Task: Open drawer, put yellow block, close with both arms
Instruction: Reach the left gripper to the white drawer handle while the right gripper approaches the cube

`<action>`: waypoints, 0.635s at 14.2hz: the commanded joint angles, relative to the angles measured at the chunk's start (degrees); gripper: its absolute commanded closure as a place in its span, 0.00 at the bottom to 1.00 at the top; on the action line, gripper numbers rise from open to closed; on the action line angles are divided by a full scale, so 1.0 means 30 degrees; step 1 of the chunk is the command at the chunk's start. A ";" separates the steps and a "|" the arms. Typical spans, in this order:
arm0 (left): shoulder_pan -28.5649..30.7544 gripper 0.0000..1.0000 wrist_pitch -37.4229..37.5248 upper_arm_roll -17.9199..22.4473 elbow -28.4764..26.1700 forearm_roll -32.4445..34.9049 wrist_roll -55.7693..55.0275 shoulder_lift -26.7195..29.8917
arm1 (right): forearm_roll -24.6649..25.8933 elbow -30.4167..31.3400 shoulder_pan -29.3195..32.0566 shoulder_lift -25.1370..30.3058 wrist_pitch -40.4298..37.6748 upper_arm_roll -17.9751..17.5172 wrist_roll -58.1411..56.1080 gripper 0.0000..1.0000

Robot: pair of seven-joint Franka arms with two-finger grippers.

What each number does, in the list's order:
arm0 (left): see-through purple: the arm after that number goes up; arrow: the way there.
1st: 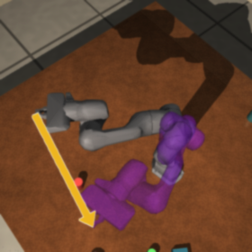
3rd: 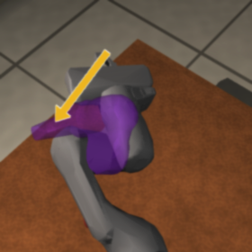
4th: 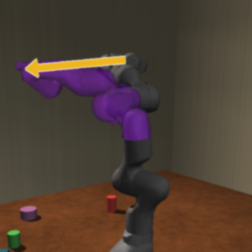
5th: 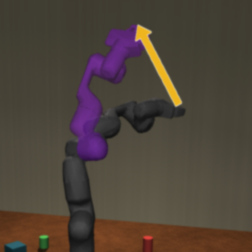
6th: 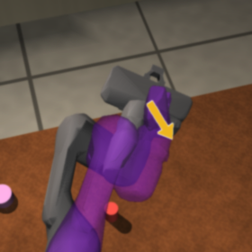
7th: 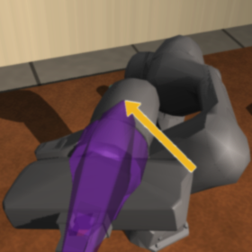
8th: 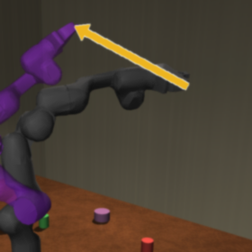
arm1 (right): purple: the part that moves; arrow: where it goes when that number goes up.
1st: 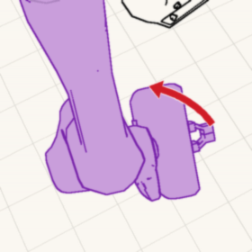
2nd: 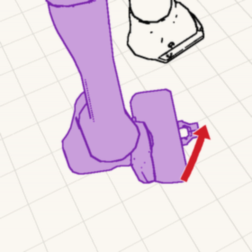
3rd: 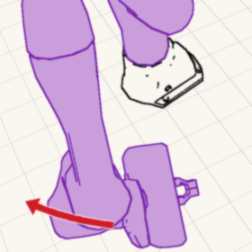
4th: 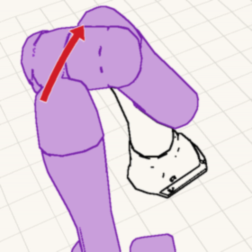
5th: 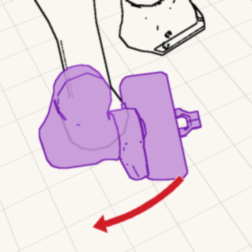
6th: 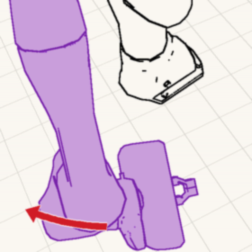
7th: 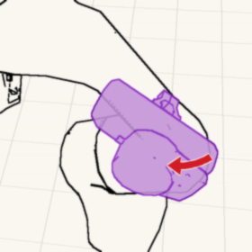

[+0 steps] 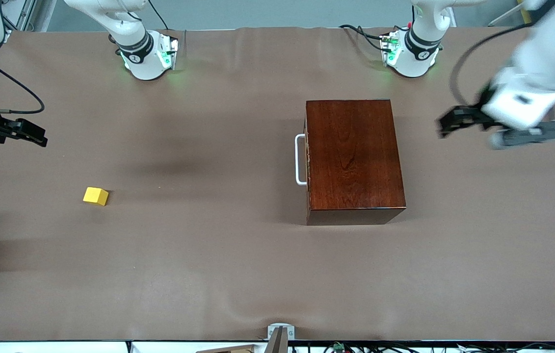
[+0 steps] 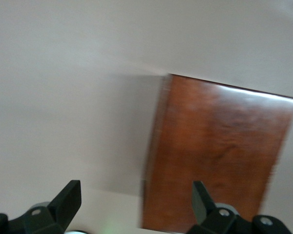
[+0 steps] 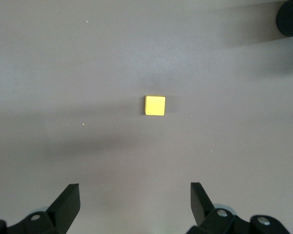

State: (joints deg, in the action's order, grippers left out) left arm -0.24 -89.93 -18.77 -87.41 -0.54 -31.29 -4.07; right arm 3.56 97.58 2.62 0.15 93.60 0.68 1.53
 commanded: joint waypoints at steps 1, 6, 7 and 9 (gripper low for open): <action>-0.1727 0.00 -0.0256 -0.0510 0.1535 -0.0083 -0.3269 -0.1627 | -0.0013 0.0781 0.0239 0.0242 0.0790 -0.0049 0.0074 0.00; -0.5099 0.00 -0.1809 -0.0510 0.2066 0.0092 -0.7963 -0.3036 | -0.0013 0.1777 0.0386 0.0183 0.2110 -0.0020 0.0074 0.00; -0.5772 0.00 -0.2187 -0.0510 0.2066 0.0180 -0.8373 -0.3387 | -0.0013 0.1866 0.0502 0.0067 0.2285 -0.0020 0.0074 0.00; -0.6974 0.00 -0.3066 -0.0481 0.2154 0.0646 -0.8640 -0.4206 | -0.0013 0.1867 0.0883 -0.0283 0.2608 -0.0020 -0.0274 0.00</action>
State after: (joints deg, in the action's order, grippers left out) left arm -18.10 -97.67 -20.55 -82.99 -0.37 -55.82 -13.72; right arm 3.56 102.59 3.45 -0.21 100.15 1.17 1.51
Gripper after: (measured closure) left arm 0.000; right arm 0.000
